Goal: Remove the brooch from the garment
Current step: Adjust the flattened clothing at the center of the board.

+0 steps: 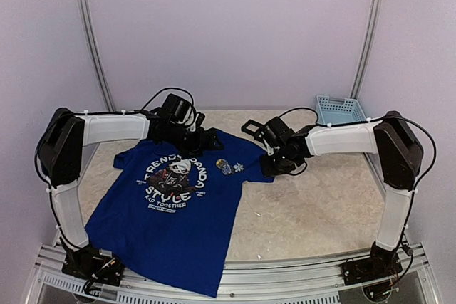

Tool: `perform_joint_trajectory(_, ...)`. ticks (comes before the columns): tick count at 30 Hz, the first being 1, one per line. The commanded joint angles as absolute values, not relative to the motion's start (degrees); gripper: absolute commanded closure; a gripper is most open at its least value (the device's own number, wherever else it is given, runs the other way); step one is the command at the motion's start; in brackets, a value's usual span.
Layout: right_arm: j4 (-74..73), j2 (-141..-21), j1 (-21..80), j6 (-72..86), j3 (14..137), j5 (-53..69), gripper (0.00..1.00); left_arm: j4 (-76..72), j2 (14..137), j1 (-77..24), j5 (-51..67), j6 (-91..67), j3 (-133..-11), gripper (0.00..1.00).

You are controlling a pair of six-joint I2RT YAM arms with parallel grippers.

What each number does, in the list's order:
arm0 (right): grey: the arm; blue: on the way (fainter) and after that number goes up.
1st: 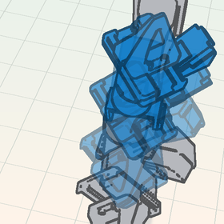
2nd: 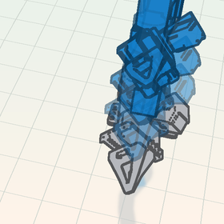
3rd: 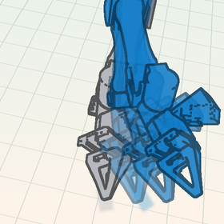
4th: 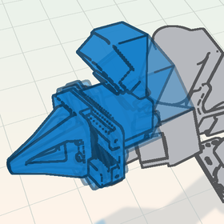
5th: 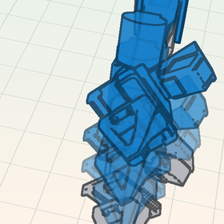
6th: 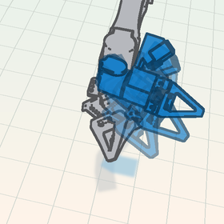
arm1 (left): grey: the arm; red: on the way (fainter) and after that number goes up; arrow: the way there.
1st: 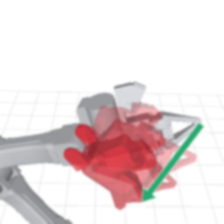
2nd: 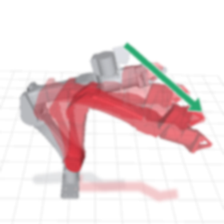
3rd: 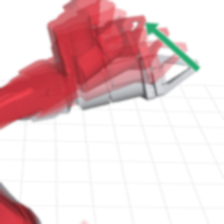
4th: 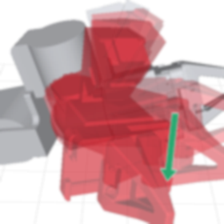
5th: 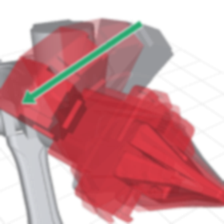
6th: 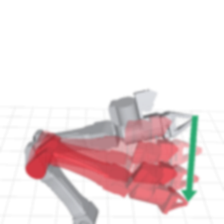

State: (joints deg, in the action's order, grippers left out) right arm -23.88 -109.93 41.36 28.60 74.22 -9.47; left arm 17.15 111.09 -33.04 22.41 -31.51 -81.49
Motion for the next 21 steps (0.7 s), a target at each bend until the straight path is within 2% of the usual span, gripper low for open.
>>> perform_joint_trajectory(1, -29.2, -111.5, 41.5, 29.6, 74.9, -10.6, 0.59, 16.5, 108.0, -33.2, 21.1, -32.3, -78.8, 0.03)
perform_joint_trajectory(21, -30.4, -114.9, 43.6, 30.8, 76.0, -12.3, 0.66, 16.7, 106.7, -33.2, 20.1, -32.7, -77.3, 0.02)
